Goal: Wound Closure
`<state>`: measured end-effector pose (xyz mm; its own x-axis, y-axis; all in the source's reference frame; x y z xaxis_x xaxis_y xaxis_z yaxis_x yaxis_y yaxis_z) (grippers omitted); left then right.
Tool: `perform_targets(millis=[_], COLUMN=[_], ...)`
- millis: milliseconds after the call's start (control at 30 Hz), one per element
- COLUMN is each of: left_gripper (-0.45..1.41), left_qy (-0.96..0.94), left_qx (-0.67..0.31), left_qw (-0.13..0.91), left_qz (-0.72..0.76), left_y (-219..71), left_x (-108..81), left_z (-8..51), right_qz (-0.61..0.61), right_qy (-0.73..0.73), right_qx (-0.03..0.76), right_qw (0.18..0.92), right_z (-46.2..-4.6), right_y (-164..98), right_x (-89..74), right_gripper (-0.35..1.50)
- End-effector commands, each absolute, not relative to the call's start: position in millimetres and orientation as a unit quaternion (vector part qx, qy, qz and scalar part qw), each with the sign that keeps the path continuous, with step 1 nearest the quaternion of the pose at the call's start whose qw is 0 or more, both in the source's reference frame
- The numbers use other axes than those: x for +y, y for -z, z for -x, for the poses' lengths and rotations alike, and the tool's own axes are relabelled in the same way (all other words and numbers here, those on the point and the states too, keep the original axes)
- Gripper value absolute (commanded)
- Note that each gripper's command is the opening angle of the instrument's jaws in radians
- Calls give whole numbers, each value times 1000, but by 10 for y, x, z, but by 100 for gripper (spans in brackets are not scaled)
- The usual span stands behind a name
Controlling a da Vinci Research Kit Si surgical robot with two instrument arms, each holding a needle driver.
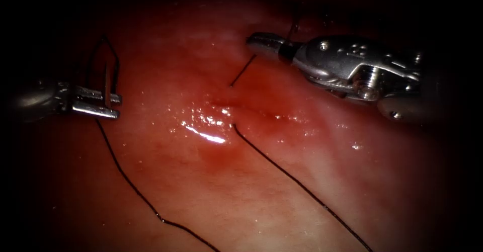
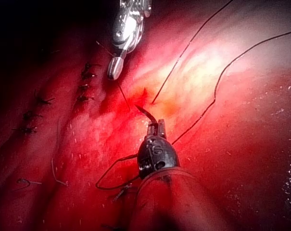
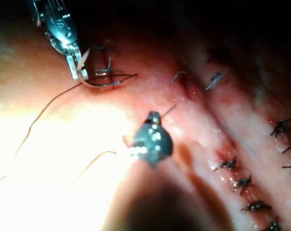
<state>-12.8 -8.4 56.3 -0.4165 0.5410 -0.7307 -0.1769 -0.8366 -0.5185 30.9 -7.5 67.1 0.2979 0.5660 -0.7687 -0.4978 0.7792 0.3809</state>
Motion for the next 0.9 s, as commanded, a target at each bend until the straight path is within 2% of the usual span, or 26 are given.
perform_targets(millis=[33,200,267,300,333,367,633,900], left_gripper=[-45,-45,-45,-45,-45,-45,-45,-45], left_qy=[-821,-822,-825,-827,-831,-833,-854,-939], left_qx=[-185,-182,-171,-165,-153,-145,-85,11], left_qw=[218,220,227,232,240,246,267,204], left_qz=[494,493,487,484,478,473,439,278], left_y=[-569,-569,-570,-571,-572,-574,-592,-633], left_x=[-86,-85,-81,-79,-74,-71,-57,-12], left_z=[134,135,139,142,146,150,181,169], right_qz=[-34,-32,-32,-28,-26,-23,-19,-10], right_qy=[-329,-330,-331,-330,-332,-333,-341,-348], right_qx=[493,495,503,510,516,521,541,537], right_qw=[805,803,798,794,790,786,769,768], right_z=[-318,-319,-319,-318,-316,-314,-258,-194], right_y=[-674,-673,-673,-673,-673,-673,-658,-655], right_x=[-75,-77,-75,-74,-73,-73,-76,-78], right_gripper=[-35,-35,49,99,119,128,135,131])
